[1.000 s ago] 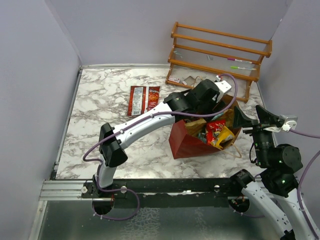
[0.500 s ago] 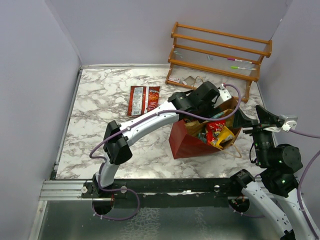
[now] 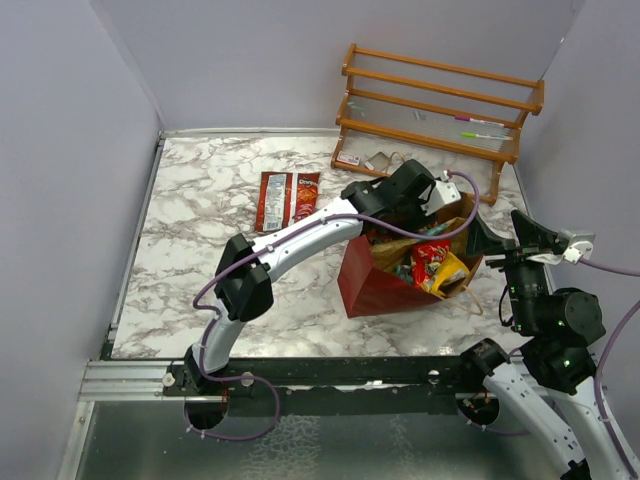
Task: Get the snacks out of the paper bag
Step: Take out the snack from the paper bag.
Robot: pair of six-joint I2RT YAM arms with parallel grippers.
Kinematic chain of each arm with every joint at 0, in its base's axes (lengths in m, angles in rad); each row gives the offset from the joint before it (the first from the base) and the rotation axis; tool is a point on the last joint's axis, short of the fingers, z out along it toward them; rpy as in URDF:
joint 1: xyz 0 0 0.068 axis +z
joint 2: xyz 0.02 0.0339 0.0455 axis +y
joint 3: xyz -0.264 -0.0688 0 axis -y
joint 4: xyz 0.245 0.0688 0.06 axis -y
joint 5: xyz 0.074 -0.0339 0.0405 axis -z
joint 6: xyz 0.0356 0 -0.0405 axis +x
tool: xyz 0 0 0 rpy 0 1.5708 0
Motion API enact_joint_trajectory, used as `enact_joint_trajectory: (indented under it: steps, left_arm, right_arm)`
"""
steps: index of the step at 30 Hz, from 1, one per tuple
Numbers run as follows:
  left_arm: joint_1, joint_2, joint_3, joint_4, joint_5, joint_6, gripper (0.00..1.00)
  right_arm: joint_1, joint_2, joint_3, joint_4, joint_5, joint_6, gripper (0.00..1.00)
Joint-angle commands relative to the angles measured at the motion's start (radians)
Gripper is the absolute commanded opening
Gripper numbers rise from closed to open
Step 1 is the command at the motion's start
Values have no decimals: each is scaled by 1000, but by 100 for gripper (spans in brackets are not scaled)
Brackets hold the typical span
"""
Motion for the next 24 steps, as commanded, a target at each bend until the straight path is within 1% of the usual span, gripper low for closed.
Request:
enact_joint_trajectory:
  steps: [1,3,6,9,11,15,24]
  left_arm:
    - [0,-6,-12,54,82,32,49]
    - [0,-23,-26,70,79,30,44]
    - [0,-54,-37,90,89,25,31]
    - [1,-76,-39,98,93,20,13]
    - [1,-84,-37,100,93,16,5]
    - [2,-104,-32,104,84,8,0]
    - [1,-195,-18,112,54,-4,0]
  right_arm:
    - [0,-3,-8,-9,23,9,91]
    - [0,0,-7,-8,23,9,91]
    - [0,1,-7,-8,21,10,91]
    - [0,1,-8,-7,21,10,91]
    - [0,2,-7,-8,23,9,91]
    - [0,1,-7,-10,24,9,91]
    - [0,1,-7,-7,29,9,91]
